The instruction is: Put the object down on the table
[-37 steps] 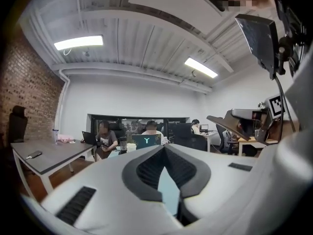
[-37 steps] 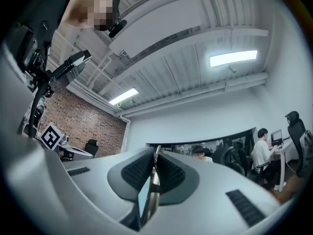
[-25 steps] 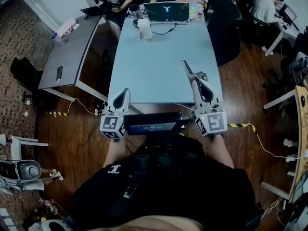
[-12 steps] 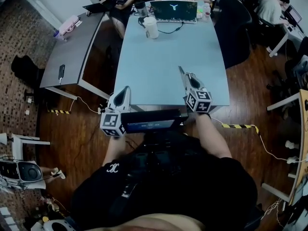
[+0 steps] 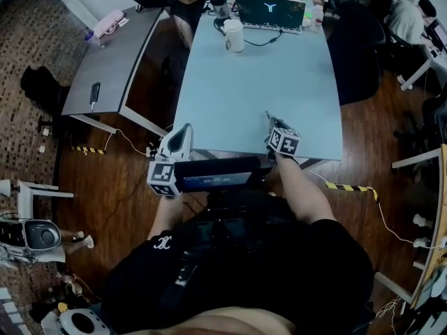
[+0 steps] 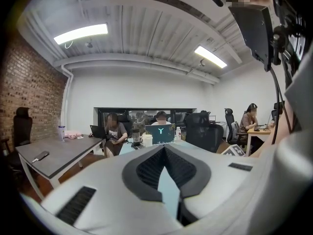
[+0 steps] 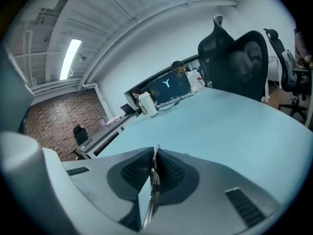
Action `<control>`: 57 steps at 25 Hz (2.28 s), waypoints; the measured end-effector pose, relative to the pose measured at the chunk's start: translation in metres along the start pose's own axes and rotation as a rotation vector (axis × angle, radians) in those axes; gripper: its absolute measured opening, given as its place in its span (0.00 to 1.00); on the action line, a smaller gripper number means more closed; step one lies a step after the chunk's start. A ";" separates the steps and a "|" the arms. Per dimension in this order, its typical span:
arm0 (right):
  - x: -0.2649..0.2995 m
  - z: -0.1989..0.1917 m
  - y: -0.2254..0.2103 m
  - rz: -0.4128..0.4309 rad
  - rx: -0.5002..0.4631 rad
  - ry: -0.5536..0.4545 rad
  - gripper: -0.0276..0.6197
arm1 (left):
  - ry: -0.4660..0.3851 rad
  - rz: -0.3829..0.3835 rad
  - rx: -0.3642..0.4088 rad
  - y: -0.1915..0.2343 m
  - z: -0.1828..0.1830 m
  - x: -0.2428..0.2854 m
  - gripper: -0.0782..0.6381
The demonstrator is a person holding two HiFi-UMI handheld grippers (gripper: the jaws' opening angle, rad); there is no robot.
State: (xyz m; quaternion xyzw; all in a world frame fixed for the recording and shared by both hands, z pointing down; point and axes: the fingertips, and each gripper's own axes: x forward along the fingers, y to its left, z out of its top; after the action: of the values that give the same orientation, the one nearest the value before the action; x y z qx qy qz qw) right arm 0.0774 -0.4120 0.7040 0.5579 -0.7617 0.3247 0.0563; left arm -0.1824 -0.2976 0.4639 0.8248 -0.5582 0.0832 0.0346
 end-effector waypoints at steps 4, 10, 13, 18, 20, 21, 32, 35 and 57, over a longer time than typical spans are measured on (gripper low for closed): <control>0.004 -0.021 -0.013 -0.059 -0.026 0.060 0.07 | 0.004 0.000 0.004 0.006 -0.005 0.001 0.09; 0.010 -0.037 -0.026 -0.080 -0.078 0.139 0.14 | -0.004 -0.015 0.008 0.001 -0.003 0.009 0.09; 0.011 -0.043 -0.029 -0.084 -0.187 0.176 0.40 | -0.007 -0.020 0.012 -0.002 -0.002 0.011 0.09; 0.004 -0.034 -0.029 -0.116 -0.484 0.156 0.65 | -0.005 -0.038 0.009 -0.007 -0.002 0.014 0.09; 0.001 -0.026 -0.031 -0.125 -0.547 0.134 0.68 | -0.005 -0.041 0.006 -0.009 -0.002 0.015 0.09; -0.002 -0.019 -0.030 -0.123 -0.563 0.109 0.68 | -0.005 -0.042 0.004 -0.010 -0.002 0.016 0.09; -0.127 0.169 0.055 -0.023 -0.571 -0.577 0.48 | -0.016 -0.098 0.001 -0.030 0.004 0.033 0.10; -0.175 0.206 0.073 -0.018 -0.582 -0.723 0.27 | -0.023 -0.118 0.003 -0.039 0.007 0.038 0.10; -0.317 0.212 0.048 -0.006 -0.608 -0.759 0.01 | -0.158 -0.133 0.066 -0.126 0.048 0.035 0.10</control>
State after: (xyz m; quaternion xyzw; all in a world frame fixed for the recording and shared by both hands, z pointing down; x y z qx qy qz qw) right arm 0.2107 -0.2642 0.3754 0.5973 -0.7873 -0.1393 -0.0640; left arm -0.0479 -0.2893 0.4275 0.8647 -0.5002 0.0340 -0.0312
